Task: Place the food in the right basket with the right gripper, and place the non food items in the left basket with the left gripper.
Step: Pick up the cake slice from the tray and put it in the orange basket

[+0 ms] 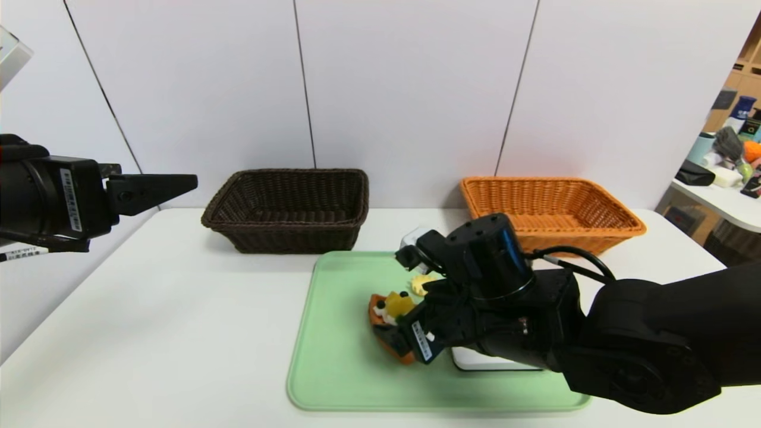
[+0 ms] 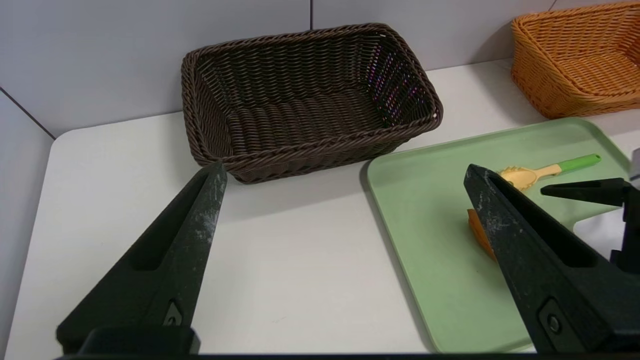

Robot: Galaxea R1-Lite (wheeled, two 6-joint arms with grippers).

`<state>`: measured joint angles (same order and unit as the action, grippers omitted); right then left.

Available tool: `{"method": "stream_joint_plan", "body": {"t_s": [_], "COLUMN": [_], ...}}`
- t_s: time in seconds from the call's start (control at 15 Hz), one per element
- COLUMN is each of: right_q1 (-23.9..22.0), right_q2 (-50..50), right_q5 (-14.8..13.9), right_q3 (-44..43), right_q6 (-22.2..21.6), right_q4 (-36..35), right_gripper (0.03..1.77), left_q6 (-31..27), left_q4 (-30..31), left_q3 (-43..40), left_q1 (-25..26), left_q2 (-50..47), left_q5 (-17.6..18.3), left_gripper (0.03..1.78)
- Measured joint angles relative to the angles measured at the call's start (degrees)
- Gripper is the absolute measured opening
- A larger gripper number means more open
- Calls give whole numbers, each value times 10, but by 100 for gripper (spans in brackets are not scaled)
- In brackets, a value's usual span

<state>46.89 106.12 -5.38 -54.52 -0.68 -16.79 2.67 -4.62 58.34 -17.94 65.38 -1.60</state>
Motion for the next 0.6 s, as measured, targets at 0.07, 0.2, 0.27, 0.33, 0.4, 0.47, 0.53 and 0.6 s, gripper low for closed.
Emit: {"method": "stream_joint_plan", "body": {"t_s": [0.07,0.2,0.27,0.33,0.4,0.47,0.53,0.6], "right_q1": [0,-3,-5,-8,-10,-11,-11,-11], "right_q2": [8,23,30,37,43,47,51,54], "right_q5": [0,0,1,1,1,1,2,2], "right_q3": [-1,-3,-4,-7,-11,-15,-18,-20], "right_q6": [2,4,5,6,7,8,9,10], "right_q4": [-2,-2,-2,-2,-2,-2,-1,0], "right_gripper": [170,170,170,170,170,170,170,170], "left_q6": [0,0,1,2,7,14,15,16], "left_q4": [0,0,0,-1,-1,0,0,0], "left_q3": [-1,-2,-3,-5,-9,-10,-11,-10], "left_q1": [-1,-3,-4,-4,-4,-4,-4,-4], "left_q2": [0,0,0,0,-1,-1,-1,-1], "left_q5": [5,13,13,14,15,19,27,30], "left_gripper": [169,169,169,169,169,169,169,169]}}
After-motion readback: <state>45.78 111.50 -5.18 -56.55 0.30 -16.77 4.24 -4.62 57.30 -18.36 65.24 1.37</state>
